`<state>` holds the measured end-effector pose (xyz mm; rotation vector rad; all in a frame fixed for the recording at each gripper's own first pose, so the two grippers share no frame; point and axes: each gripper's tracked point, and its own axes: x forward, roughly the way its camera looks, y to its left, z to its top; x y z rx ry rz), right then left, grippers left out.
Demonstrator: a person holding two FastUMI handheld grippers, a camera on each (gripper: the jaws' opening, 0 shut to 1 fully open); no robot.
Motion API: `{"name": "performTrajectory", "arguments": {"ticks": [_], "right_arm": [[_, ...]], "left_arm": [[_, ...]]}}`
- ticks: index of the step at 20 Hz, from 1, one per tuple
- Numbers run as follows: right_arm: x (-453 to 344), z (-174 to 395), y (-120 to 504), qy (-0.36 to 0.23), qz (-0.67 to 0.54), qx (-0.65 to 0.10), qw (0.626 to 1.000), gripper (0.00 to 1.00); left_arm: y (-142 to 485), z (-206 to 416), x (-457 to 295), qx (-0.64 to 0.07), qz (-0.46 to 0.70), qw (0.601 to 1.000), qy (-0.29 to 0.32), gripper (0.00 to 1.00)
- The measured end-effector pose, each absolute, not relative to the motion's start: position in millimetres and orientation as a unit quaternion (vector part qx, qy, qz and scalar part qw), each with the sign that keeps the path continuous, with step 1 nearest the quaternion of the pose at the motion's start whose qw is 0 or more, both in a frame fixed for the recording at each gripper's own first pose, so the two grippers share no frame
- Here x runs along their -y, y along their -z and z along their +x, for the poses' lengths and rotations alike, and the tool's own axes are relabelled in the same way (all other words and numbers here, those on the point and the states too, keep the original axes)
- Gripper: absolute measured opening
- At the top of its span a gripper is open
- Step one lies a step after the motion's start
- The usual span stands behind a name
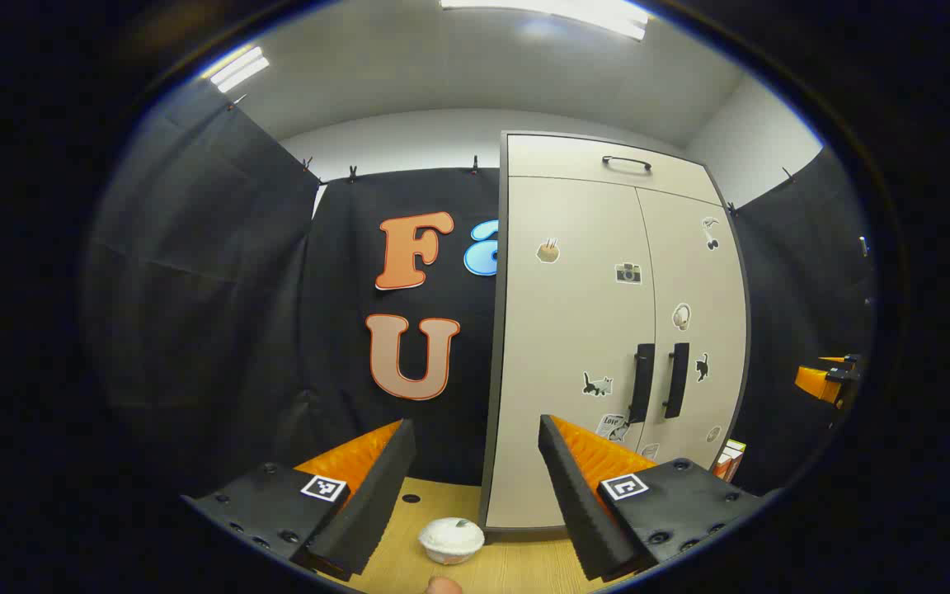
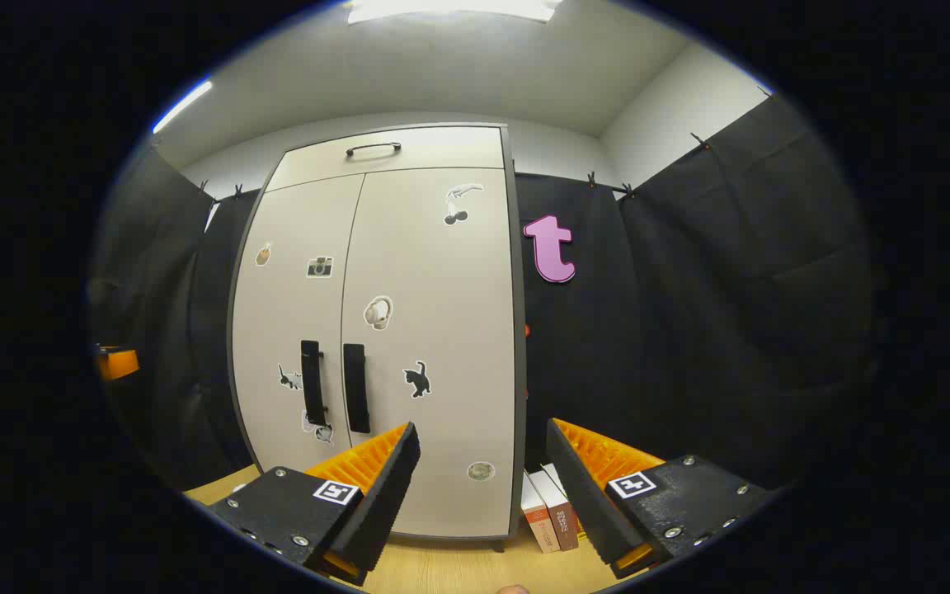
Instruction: Open the right door of the double-door shoe cabinet with the right hand, and open the left door with the left hand.
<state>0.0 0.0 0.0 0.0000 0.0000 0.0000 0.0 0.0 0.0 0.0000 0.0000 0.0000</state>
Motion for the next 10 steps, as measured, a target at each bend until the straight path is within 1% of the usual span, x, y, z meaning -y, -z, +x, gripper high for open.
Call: {"name": "performTrajectory", "arguments": {"ticks": [2,3,5,6,10], "right_arm": [[-2,-5,0,-0.004,0.001,-0.006,1.0,0.94],[0,-6,-1,-0.003,0.002,-0.007,1.0,0.95],[1,-10,-3,-0.002,0.003,-0.005,1.0,0.94],[2,-12,-4,-0.001,0.003,-0.003,1.0,0.94],[8,-20,-5,-0.004,0.008,-0.001,1.0,0.94]], "left_arm": [[-1,-3,-2,-0.001,0.006,1.0,-0.007,0.98],[-4,-4,-1,0.001,0.01,1.0,-0.008,0.95],[-8,-9,-2,0.007,0.009,1.0,-0.012,0.96],[-9,-10,-1,0.008,0.005,1.0,-0.011,0.95],[-11,-17,7,0.004,-0.01,1.0,0.004,0.96]]}}
